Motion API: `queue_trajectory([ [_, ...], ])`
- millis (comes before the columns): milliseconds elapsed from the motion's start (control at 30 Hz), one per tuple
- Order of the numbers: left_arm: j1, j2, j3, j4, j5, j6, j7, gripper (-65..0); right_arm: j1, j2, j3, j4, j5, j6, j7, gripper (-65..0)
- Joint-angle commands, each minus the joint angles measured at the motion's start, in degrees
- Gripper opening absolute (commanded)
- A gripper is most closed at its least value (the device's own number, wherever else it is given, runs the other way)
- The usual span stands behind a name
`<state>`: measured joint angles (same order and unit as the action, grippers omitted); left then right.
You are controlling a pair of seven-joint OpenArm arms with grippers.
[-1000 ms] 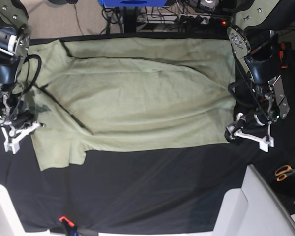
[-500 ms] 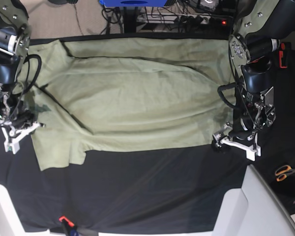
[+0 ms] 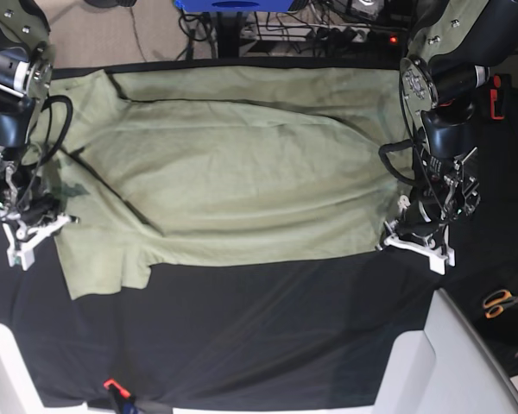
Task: Fold the T-shirt properly
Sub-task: 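Grasp the hem corner with the left gripper and pull it outward, then hold the green shirt's edge with both grippers and lift it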
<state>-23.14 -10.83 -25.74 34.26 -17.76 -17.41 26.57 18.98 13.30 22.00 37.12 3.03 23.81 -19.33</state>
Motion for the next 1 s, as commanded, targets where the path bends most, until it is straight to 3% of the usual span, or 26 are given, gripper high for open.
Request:
queue_trajectory([
  [0, -0.4, -0.2, 0.1, 0.0, 1.3, 0.3, 2.5, -55.1, 0.2, 0.2, -0.3, 0.1, -0.3, 0.8, -2.4, -64.8],
  [100, -0.5, -0.3, 0.1, 0.1, 1.5, 0.5, 2.4, -65.0, 0.2, 0.2, -0.3, 0.1, -0.3, 0.8, -2.4, -64.8],
  [967, -0.9, -1.5, 0.6, 14.6, 1.1, 0.5, 3.1, -65.0, 2.4, -0.1, -0.4, 11.5, -0.3, 0.9, -2.2, -64.8],
])
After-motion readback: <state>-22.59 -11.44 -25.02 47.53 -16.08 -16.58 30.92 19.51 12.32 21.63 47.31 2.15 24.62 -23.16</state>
